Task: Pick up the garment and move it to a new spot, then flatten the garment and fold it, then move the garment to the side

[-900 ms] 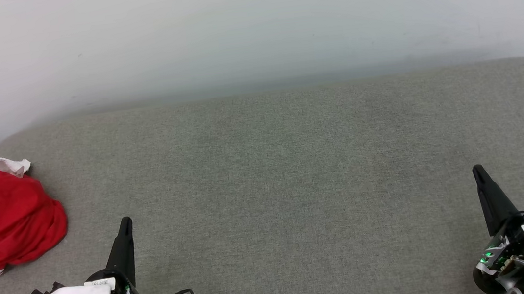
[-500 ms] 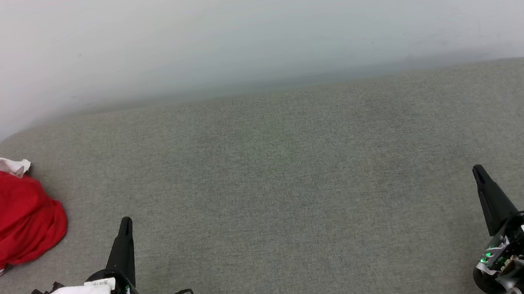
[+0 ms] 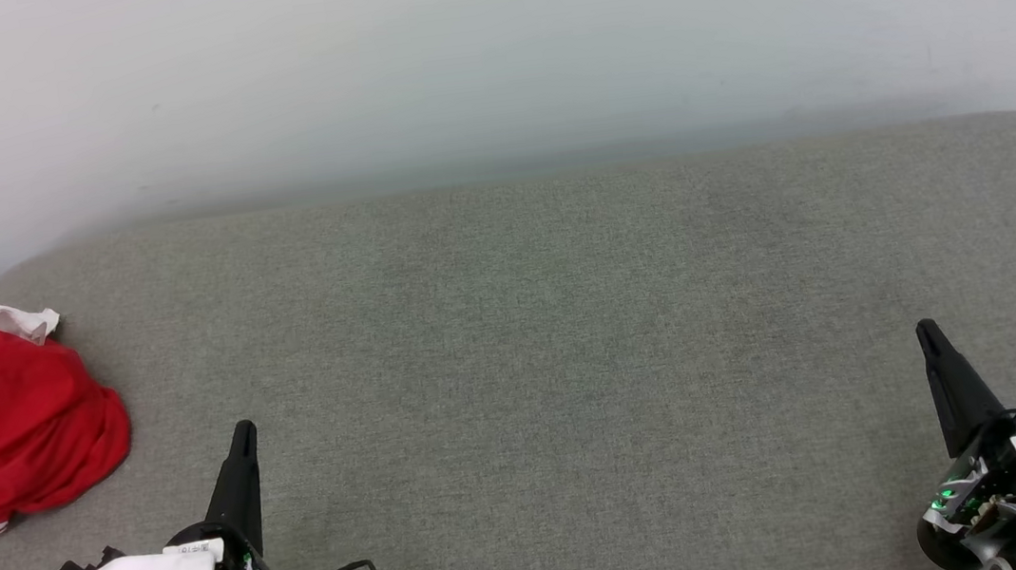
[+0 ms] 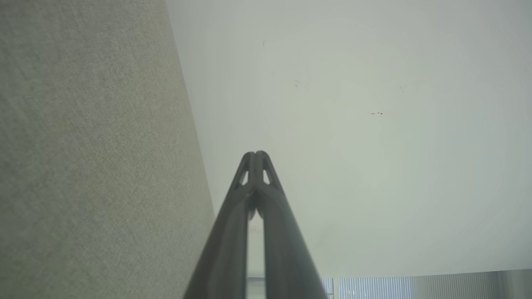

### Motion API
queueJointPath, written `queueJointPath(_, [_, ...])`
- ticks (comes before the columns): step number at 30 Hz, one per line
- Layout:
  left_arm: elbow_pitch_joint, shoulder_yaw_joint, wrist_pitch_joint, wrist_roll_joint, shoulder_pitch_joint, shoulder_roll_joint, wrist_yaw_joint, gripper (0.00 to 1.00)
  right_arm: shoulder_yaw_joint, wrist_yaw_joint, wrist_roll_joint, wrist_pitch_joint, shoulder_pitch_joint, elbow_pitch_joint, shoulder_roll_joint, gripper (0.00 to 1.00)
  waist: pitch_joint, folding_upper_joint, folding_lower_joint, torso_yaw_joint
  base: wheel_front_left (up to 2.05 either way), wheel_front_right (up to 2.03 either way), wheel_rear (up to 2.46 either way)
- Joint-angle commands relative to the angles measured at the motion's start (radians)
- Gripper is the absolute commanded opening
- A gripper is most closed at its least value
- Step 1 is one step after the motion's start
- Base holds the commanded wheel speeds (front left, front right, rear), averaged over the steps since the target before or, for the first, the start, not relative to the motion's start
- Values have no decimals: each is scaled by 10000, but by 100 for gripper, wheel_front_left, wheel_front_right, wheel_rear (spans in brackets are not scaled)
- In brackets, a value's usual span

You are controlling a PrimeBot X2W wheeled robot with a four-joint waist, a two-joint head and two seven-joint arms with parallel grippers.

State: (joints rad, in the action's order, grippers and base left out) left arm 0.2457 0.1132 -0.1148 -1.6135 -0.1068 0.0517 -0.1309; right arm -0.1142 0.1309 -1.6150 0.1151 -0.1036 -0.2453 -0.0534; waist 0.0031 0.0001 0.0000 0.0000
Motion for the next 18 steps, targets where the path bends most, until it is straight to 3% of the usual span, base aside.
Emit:
queueJointPath(1, [3, 44, -30, 31, -68, -21, -21, 0, -8, -3, 58, 19, -126, -12, 50, 0, 0, -1, 0, 0, 0, 0, 0])
queueJointPath(5, [3, 43, -30, 31, -68, -21, -21, 0, -8, -3, 59, 19, -126, -12, 50, 0, 0, -1, 0, 0, 0, 0, 0])
queueJointPath(6, [-2, -3, 9, 2, 0, 0, 2, 100, 1, 0, 4, -9, 3, -2, 0, 100, 0, -1, 0, 0, 0, 0, 0])
queueJointPath(18, [-163, -113, 504, 716, 299, -19, 35, 100, -71, 0, 786, -499, 378, -78, 9, 100, 9, -1, 0, -9, 0, 0, 0])
